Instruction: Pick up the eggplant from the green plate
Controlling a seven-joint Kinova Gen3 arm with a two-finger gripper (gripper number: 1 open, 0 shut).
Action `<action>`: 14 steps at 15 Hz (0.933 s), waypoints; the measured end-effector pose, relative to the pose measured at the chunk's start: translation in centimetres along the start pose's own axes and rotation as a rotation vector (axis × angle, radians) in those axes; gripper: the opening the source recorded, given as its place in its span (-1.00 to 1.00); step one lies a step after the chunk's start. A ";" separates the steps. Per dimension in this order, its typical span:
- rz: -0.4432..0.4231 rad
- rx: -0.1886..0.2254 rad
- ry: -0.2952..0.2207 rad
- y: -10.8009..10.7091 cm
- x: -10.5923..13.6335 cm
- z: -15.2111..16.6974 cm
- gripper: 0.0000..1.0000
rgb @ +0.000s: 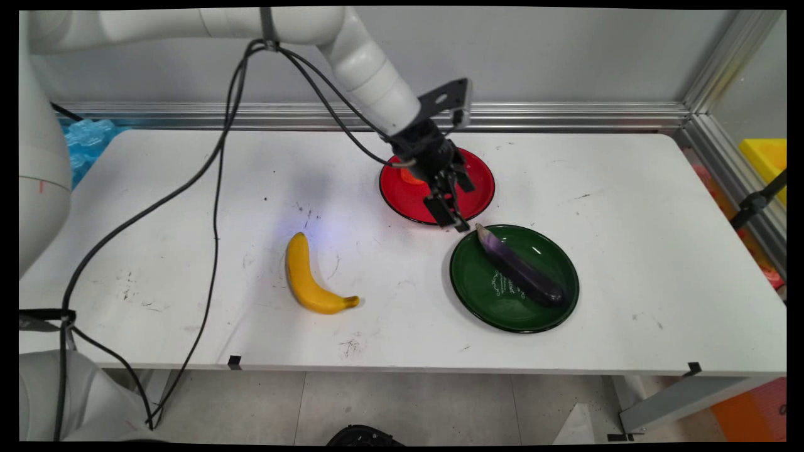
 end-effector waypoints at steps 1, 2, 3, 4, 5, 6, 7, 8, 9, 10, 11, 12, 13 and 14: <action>0.023 -0.008 0.007 0.2 0.4 0.7 1.00; 0.045 -0.017 0.012 0.5 0.7 1.4 1.00; 0.064 -0.023 0.017 0.7 1.0 2.0 1.00; 0.086 -0.031 0.022 0.8 1.2 2.7 1.00; 0.101 -0.036 0.026 0.9 1.4 3.2 1.00; 0.118 -0.042 0.028 1.0 1.6 3.8 1.00; 0.138 -0.048 0.031 1.2 1.7 4.5 1.00; 0.155 -0.053 0.032 1.2 1.8 5.1 1.00; 0.172 -0.057 0.034 1.2 1.8 5.8 1.00; 0.186 -0.060 0.035 1.2 1.9 6.4 1.00; 0.202 -0.063 0.036 1.2 2.0 7.1 1.00; 0.215 -0.065 0.038 1.2 2.1 7.7 1.00; 0.225 -0.067 0.039 1.1 2.1 8.3 1.00; 0.233 -0.068 0.041 1.1 2.2 8.7 1.00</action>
